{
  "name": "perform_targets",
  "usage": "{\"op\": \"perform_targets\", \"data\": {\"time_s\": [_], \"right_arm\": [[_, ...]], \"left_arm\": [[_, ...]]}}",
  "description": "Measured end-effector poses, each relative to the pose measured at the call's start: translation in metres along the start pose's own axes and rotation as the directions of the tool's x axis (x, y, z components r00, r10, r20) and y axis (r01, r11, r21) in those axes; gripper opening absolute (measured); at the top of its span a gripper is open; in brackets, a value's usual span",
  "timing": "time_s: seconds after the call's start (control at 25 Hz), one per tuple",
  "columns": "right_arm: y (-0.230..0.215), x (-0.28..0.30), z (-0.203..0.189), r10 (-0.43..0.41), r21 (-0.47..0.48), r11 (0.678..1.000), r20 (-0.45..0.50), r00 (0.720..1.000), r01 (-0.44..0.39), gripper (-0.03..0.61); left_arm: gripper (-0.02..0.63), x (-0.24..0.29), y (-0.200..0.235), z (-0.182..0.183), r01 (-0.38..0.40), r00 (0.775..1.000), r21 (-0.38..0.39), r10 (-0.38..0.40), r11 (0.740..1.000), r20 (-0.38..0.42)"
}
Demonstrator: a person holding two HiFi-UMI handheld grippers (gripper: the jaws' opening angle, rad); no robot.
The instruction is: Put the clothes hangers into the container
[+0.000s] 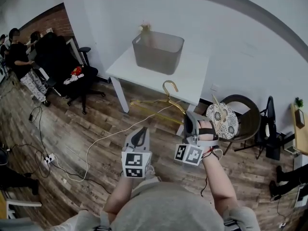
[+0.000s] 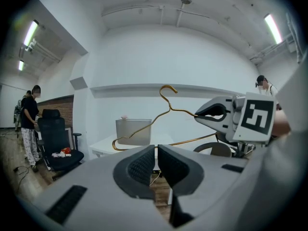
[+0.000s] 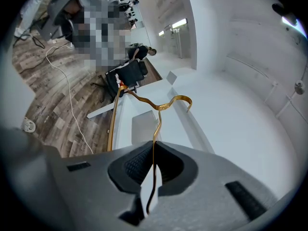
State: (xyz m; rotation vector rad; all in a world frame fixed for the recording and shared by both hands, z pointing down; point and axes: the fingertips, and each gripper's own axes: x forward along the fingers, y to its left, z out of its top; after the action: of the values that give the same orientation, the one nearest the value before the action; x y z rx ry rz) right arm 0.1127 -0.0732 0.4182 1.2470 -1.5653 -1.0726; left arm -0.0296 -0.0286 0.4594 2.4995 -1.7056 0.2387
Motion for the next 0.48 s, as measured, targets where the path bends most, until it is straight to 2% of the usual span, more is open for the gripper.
{"op": "perform_targets", "data": {"time_s": [0.48], "right_arm": [[-0.028, 0.090, 0.025, -0.029, -0.009, 1.000, -0.008, 1.000, 0.029, 0.017]], "left_arm": [[0.020, 0.067, 0.061, 0.022, 0.020, 1.000, -0.008, -0.020, 1.000, 0.007]]}}
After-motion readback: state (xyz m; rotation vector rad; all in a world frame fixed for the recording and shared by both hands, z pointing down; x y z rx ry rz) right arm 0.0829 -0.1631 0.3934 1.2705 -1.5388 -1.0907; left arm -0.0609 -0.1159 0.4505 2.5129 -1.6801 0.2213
